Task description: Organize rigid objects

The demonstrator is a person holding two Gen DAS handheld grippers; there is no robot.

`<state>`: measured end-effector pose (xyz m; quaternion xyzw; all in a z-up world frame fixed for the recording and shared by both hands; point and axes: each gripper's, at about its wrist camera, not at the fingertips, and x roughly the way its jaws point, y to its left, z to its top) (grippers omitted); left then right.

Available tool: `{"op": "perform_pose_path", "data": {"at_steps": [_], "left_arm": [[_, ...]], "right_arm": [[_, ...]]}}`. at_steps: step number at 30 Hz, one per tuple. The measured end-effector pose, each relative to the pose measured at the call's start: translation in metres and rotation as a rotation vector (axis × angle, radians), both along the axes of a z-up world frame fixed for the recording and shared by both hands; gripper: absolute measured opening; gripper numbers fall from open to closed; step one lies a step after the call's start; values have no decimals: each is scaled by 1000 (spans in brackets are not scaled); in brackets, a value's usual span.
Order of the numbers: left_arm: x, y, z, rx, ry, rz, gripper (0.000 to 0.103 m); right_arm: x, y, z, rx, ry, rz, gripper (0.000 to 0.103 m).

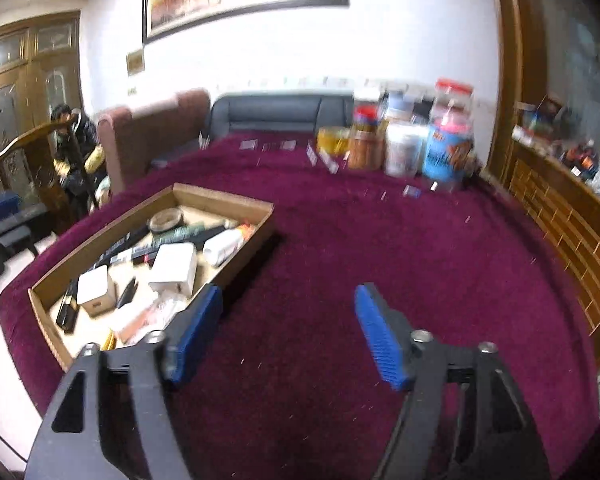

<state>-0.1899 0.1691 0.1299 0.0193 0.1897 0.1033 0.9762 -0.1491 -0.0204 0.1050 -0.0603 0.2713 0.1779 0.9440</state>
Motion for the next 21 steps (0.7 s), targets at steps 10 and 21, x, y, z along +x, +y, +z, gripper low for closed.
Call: {"op": "perform_pose_path", "data": {"at_steps": [10,21], "left_arm": [[29,9,-16,-143,101,-13,102],[49,30,-44,-173,271,74,102]], "right_arm": [[5,8,-8,-32,-16,-13,86],[6,42,-27,-151,32,75,86]]}}
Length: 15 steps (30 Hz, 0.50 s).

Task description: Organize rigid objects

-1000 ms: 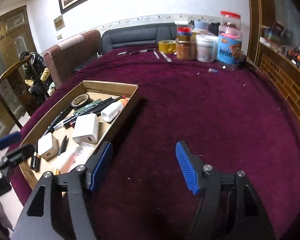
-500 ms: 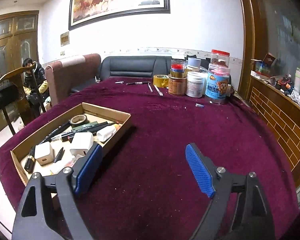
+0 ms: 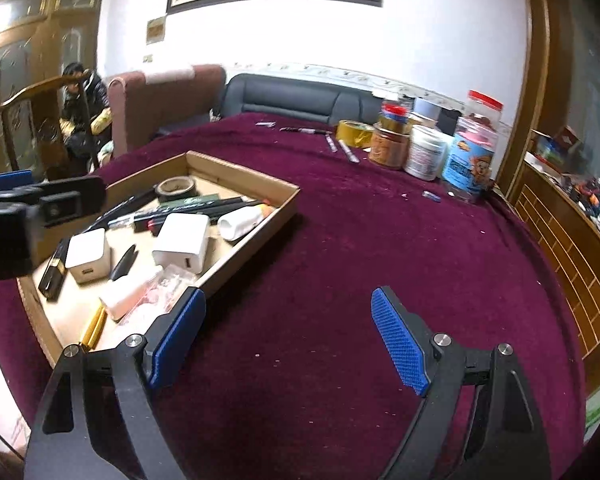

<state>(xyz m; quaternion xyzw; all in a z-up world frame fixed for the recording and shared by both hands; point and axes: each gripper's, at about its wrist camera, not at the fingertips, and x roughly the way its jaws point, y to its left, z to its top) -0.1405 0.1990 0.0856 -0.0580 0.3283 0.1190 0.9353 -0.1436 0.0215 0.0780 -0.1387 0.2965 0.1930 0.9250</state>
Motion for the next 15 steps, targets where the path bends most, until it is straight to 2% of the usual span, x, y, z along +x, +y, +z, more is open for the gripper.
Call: {"op": "perform_pose_path", "data": {"at_steps": [6,15], "left_arm": [[7,13,-11,-28,50,22,102],[14,21,-18,-31,89,37,102]], "right_arm": [[-2,16,-3,-59,-3,38,86],[4,20,-2,-58,16,47,86]]}}
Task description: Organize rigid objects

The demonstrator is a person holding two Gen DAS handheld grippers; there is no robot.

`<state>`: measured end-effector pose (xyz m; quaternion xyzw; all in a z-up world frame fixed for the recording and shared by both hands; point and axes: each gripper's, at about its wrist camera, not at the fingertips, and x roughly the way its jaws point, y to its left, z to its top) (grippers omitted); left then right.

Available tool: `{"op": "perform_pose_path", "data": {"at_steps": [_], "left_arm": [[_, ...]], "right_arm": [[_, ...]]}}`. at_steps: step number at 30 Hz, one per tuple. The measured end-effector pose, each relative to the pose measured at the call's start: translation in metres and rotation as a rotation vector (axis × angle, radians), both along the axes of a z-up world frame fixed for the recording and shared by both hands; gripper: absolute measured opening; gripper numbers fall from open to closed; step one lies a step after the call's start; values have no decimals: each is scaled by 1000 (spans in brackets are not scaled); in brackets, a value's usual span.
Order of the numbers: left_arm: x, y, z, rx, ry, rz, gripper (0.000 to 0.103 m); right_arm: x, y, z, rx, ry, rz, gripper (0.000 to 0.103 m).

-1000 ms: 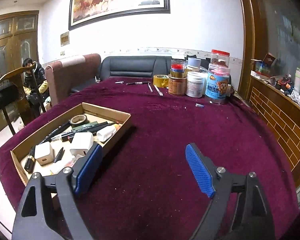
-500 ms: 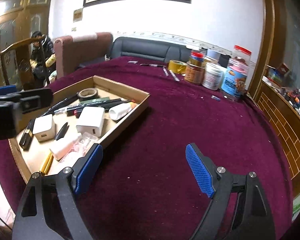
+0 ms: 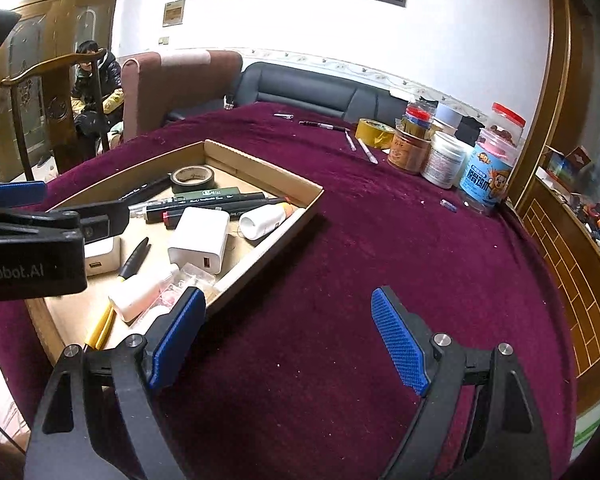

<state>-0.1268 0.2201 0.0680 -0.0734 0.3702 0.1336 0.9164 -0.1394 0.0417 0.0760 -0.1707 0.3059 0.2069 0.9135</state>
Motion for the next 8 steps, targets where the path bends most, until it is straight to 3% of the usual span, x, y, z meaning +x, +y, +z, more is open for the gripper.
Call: {"op": "perform_pose_path", "data": {"at_steps": [8], "left_arm": [[3,-7,0,28,21,6,102]], "right_arm": [[4,-9,-1,9,14,-13,86]]}}
